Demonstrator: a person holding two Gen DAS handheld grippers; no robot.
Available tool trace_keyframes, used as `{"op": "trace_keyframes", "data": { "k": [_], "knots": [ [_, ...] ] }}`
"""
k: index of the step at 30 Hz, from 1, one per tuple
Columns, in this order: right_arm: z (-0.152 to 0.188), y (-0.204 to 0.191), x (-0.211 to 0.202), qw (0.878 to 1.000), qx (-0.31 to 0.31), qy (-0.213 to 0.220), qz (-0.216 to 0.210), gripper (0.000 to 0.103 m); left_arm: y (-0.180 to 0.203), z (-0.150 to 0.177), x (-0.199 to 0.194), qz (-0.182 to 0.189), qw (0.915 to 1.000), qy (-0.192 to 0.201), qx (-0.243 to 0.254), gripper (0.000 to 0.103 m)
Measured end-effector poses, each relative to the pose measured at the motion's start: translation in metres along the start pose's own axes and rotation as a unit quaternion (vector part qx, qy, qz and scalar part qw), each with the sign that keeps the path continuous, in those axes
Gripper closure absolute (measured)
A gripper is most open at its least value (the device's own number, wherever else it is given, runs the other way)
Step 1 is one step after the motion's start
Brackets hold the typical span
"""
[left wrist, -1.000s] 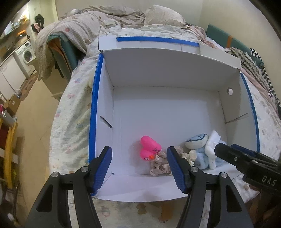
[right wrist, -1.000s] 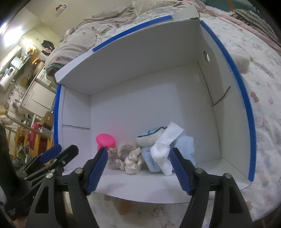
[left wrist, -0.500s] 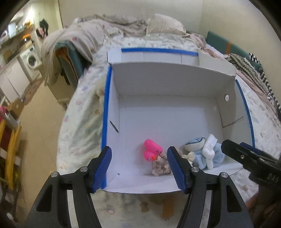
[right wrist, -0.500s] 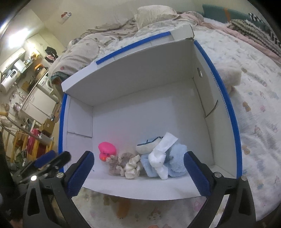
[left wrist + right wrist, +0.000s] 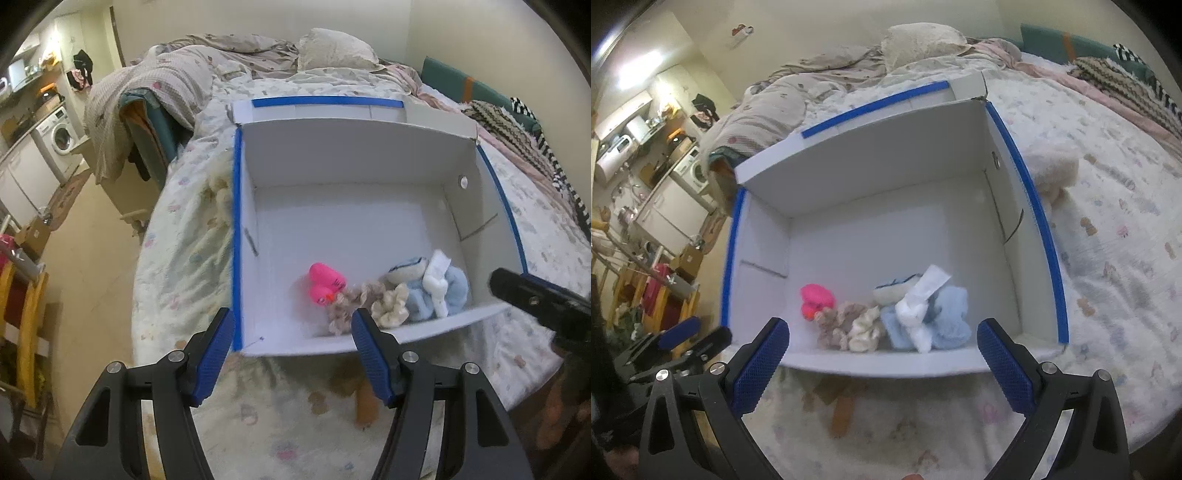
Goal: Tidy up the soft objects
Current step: 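Withdraw both tools from the box toward the bedspread, then grasp the translucent tan piece with left tool while right tool grasps the peach cone sponge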
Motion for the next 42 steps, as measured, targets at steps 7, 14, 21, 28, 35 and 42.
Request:
{"op": "trace_keyframes", "data": {
  "k": [7, 14, 21, 28, 35, 42],
  "knots": [
    [0.029, -0.012, -0.017, 0.999, 0.004, -0.018, -0.032, 0.000, -0.017, 0.023, -0.014, -0.016, 0.9997, -0.009, -0.013, 0.040],
    [0.048, -0.022, -0.012, 0.997, 0.021, -0.053, -0.054, 0.000, -0.027, 0.035, -0.012, 0.000, 0.9989, -0.031, -0.034, 0.040],
    [0.056, -0.015, 0.002, 0.994, 0.055, -0.085, -0.045, 0.002, -0.036, 0.054, 0.011, -0.005, 0.9979, -0.061, -0.024, 0.040],
    [0.077, -0.017, 0.049, 0.983, 0.067, -0.169, -0.036, 0.036, -0.040, 0.048, 0.020, 0.023, 0.9957, -0.079, -0.043, 0.040],
    [0.089, -0.030, 0.117, 0.973, 0.066, -0.219, -0.027, 0.046, -0.033, 0.046, 0.031, 0.023, 0.9939, -0.094, -0.053, 0.040],
    [0.090, -0.033, 0.141, 0.971, 0.055, -0.232, -0.021, 0.097, -0.024, 0.049, 0.046, 0.027, 0.9926, -0.111, -0.042, 0.040]
  ]
}}
Point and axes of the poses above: each gripper's, at about its wrist camera, not at the fingertips, and x roughly the way its jaws point, y to its right, z to its underside, the point moved 1 cm from there along x, roughly the way its jaws point, and after that the axes turned 5 degrees about -y, right-handed, at the moved point
